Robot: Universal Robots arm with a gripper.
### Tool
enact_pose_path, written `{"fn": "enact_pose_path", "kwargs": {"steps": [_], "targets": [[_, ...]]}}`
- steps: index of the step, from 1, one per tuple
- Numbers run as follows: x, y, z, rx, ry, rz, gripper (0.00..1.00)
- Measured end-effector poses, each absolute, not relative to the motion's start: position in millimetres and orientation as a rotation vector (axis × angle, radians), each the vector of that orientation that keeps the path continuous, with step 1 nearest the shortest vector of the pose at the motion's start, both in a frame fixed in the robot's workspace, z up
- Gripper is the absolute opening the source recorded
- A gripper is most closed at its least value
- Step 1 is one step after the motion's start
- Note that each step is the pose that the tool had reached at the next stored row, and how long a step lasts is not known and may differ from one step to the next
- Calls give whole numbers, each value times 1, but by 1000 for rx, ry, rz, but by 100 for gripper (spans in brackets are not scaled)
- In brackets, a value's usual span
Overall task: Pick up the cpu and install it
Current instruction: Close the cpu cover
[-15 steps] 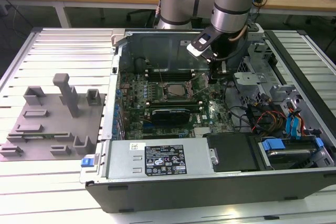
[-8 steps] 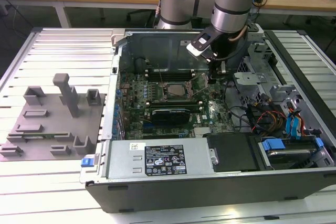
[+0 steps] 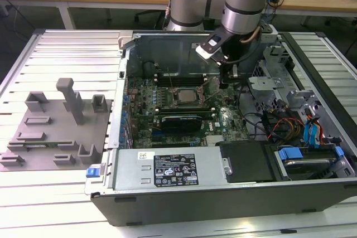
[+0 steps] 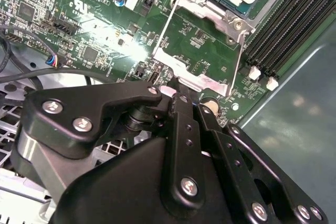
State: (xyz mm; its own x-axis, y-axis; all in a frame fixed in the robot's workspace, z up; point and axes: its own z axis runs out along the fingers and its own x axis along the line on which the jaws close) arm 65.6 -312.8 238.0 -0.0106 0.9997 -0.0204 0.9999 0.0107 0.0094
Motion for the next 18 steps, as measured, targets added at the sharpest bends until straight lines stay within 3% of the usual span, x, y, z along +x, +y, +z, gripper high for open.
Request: {"fn": "enact_pose_path", "kwargs": {"steps": [18], "targets": [[42, -306, 241, 2190, 2208, 5, 11]]}}
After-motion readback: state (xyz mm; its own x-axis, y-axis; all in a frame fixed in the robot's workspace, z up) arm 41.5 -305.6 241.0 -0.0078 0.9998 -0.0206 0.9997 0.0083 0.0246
